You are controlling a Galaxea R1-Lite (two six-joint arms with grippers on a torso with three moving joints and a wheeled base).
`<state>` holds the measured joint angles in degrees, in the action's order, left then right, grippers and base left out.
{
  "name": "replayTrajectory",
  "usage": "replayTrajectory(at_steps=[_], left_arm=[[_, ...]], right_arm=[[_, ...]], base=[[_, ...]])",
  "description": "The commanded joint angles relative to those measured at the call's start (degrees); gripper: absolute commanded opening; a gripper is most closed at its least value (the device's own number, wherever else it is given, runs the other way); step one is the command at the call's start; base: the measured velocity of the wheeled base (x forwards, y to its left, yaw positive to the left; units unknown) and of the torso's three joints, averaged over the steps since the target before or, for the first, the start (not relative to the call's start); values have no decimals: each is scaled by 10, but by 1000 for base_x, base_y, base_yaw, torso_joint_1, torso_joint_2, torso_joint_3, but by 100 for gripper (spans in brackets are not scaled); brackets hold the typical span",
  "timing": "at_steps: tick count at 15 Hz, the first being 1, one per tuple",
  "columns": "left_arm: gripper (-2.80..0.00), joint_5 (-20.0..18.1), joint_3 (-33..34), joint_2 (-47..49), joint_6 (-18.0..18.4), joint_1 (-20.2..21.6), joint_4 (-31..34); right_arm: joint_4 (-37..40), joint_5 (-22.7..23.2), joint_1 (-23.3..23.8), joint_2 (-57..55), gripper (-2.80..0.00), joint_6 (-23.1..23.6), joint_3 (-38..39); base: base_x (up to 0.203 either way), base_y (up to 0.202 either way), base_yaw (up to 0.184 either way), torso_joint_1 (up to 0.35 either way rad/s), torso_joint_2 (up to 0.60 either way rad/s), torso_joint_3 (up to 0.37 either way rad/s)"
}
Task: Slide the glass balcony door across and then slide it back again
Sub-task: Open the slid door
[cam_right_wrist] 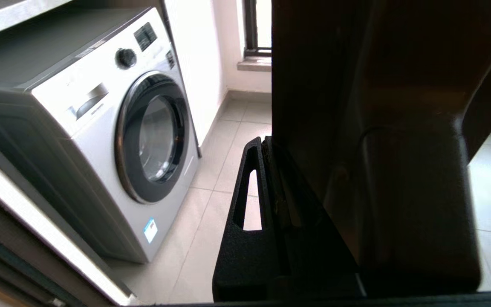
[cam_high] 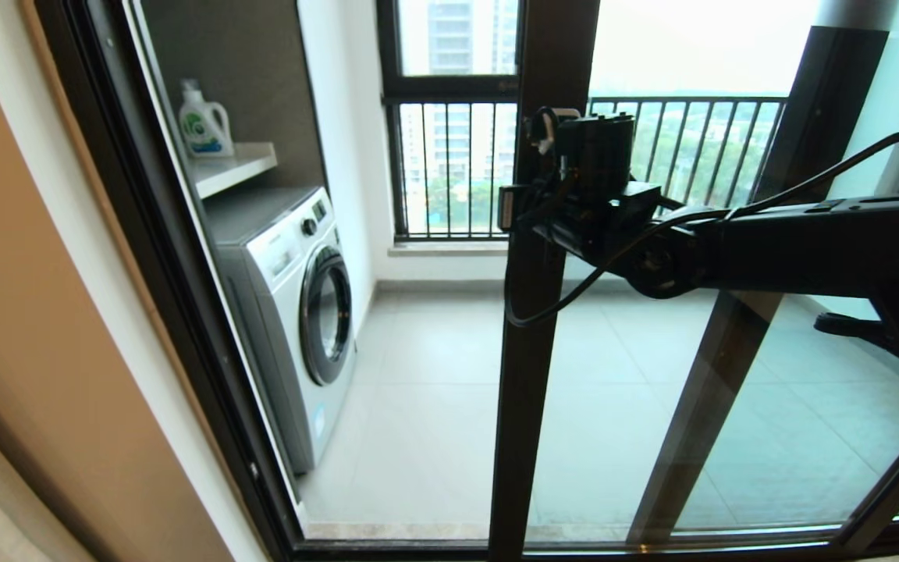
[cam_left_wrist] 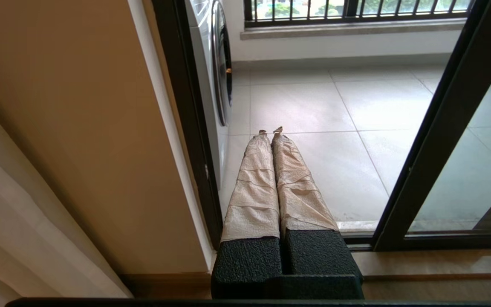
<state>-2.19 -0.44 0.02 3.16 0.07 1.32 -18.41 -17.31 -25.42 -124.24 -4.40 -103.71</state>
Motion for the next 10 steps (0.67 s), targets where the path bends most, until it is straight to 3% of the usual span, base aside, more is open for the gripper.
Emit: replayTrajectory(at_steps=[1, 10], left_arm=[[-280, 0, 0, 2, 0, 0, 0], [-280, 0, 0, 2, 0, 0, 0]], right_arm=[[-5, -4, 8, 20, -280, 0, 23], [-61, 18, 75, 70, -280, 0, 125]], base=[[0, 0, 0, 0, 0, 0], [0, 0, 0, 0, 0, 0]])
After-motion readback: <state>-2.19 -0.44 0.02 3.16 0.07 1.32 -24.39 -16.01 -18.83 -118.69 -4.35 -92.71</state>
